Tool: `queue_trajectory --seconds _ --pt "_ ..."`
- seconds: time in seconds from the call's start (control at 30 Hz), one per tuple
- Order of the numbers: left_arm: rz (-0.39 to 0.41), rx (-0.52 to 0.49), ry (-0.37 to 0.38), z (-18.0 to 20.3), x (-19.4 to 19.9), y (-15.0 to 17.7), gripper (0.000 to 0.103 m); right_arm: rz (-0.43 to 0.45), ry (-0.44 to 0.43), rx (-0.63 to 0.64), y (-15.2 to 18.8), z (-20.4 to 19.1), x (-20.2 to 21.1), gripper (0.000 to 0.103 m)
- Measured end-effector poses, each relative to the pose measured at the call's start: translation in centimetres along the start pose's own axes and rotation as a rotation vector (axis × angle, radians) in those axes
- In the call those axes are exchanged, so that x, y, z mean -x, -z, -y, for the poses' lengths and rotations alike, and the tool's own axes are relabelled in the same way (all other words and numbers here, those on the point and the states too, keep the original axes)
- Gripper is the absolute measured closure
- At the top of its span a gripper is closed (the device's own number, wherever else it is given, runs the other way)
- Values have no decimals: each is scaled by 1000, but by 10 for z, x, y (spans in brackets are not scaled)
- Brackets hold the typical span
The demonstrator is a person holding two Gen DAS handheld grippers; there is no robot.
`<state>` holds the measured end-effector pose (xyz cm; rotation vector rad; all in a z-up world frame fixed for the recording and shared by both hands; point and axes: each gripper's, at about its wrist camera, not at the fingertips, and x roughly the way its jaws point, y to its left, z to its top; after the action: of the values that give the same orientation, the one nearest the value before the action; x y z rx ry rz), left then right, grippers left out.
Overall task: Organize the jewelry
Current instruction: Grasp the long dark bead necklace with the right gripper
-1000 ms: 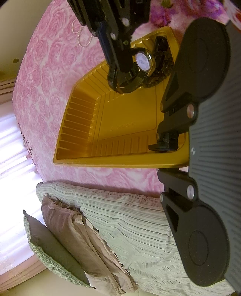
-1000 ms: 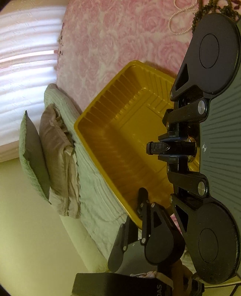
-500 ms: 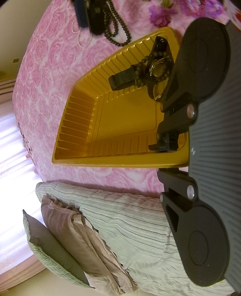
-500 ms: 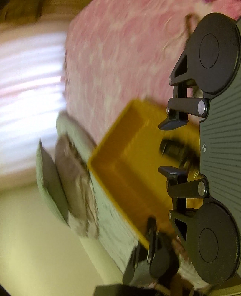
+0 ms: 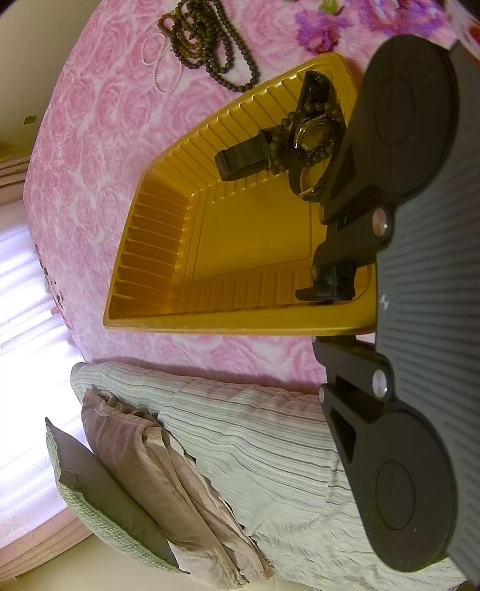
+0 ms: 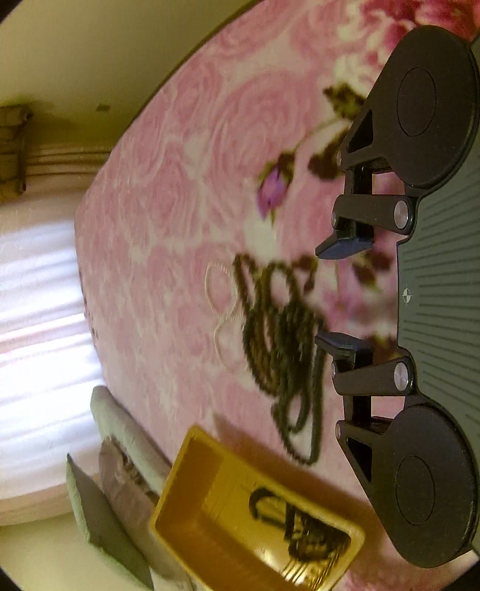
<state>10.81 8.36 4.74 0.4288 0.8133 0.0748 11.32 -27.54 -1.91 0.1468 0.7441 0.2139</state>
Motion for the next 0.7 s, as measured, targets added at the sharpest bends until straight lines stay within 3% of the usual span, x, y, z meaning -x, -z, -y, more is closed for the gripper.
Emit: queue_trajectory --seconds 0.27,0.43,0.63,0.7 --pt "-4 -5 -5 2 0 0 101 -19 -45 128 -2 -15 -22 59" --pt "-4 -5 -5 2 0 0 101 -40 -73 87 -9 -15 -37 60" --pt "-6 -4 -4 2 -1 1 101 -50 -75 79 -12 -18 -44 78" --pt "-6 -3 -4 2 -1 1 100 -57 -75 79 -14 -18 -42 96"
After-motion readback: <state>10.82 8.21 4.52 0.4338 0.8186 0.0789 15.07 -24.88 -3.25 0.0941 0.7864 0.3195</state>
